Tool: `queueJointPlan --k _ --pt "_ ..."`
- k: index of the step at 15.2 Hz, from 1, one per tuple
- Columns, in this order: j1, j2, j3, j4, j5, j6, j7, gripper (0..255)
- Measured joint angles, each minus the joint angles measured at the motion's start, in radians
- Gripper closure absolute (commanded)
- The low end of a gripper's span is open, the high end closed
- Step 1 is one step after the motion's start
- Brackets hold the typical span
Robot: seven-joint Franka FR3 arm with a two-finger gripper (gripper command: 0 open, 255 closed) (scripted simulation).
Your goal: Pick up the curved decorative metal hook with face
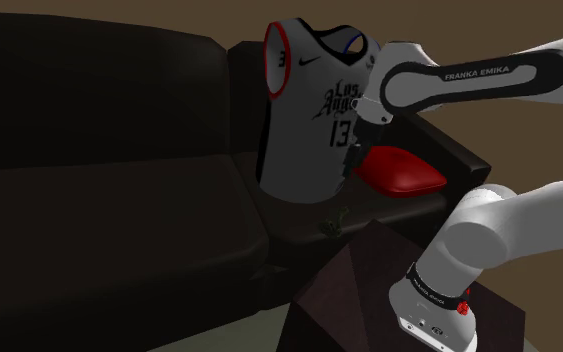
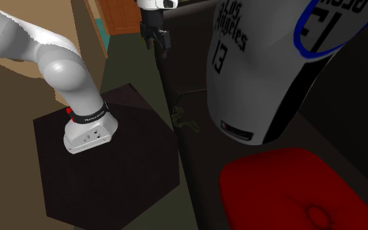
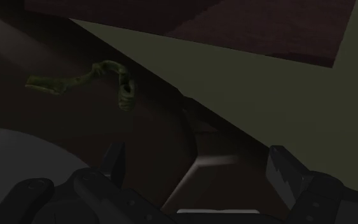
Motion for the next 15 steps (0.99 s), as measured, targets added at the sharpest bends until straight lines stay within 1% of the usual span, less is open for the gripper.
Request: queueJointPlan --k 2,5,11,14,15 --pt "-0.014 0.022 -0.021 -0.052 -0.016 0.076 -0.024 0" --pt "-0.023 0.088 -0.037 -0.114 -0.027 0.206 -0.044 0" --pt "-0.046 0.293 -0.093 -0.202 -0.051 0.506 -0.107 0" --pt "-0.047 0.442 -0.134 -0.222 -0.046 0.678 -0.158 0" --pt "-0.037 0.497 -0.147 -0.219 -0.033 0.732 -0.176 0"
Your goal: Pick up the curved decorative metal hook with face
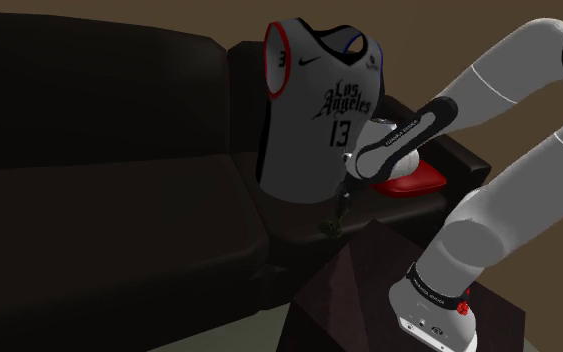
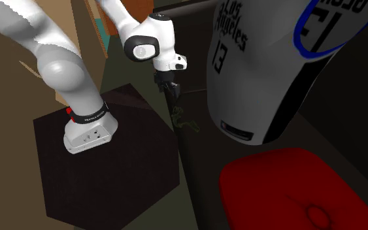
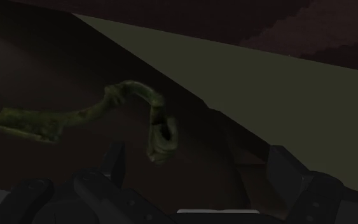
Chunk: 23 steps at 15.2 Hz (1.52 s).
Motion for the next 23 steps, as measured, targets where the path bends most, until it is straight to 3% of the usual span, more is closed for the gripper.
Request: queueJointPlan --k 3,4,5,6,8,11,14,15,23 --pt "0.051 0.156 -0.047 0.007 0.104 0.150 -0.102 0" --pt "0.069 0.214 -0.051 0.019 0.186 0.194 -0.177 0" --pt "0.066 0.283 -0.022 0.044 0.311 0.237 -0.283 0" --pt "0.048 0.341 0.026 0.060 0.455 0.276 -0.394 0" --pt "-0.024 0.416 0.128 0.084 0.638 0.327 -0.541 0" --pt "-0.140 0.499 0.267 0.121 0.781 0.382 -0.663 0" --pt "-0.238 0.567 0.372 0.149 0.851 0.433 -0.732 0" --pt "-0.256 0.578 0.390 0.153 0.859 0.442 -0.742 255" --pt "-0.274 0.588 0.407 0.156 0.867 0.450 -0.751 255"
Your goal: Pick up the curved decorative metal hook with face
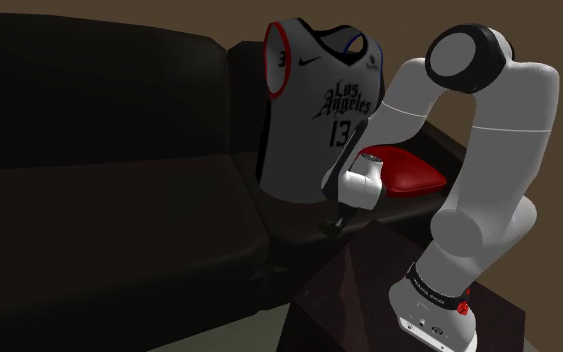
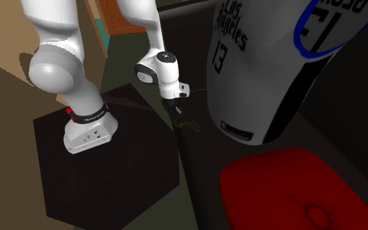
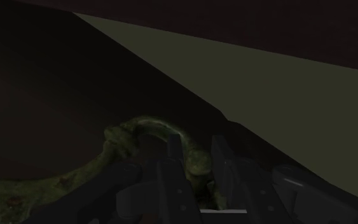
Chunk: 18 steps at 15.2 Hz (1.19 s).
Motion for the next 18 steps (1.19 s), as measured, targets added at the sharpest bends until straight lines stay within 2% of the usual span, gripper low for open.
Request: queueJointPlan --k 2,3,6,9,10,13,15,17,18 --pt "0.001 0.000 0.000 -0.001 0.001 0.001 0.001 255" --pt "0.021 -0.012 -0.019 -0.004 -0.006 -0.009 0.010 255" --pt "0.115 -0.075 -0.115 -0.032 -0.054 -0.055 0.062 255" --pt "0.241 -0.148 -0.258 -0.061 -0.168 -0.108 0.165 255" --pt "0.286 -0.179 -0.314 -0.076 -0.222 -0.126 0.211 255" --pt "0.372 -0.248 -0.446 -0.100 -0.405 -0.170 0.350 255" --pt "0.397 -0.300 -0.511 -0.117 -0.542 -0.200 0.448 255" --pt "0.391 -0.357 -0.542 -0.128 -0.689 -0.240 0.555 255" --pt "0.384 -0.371 -0.542 -0.131 -0.720 -0.250 0.577 255"
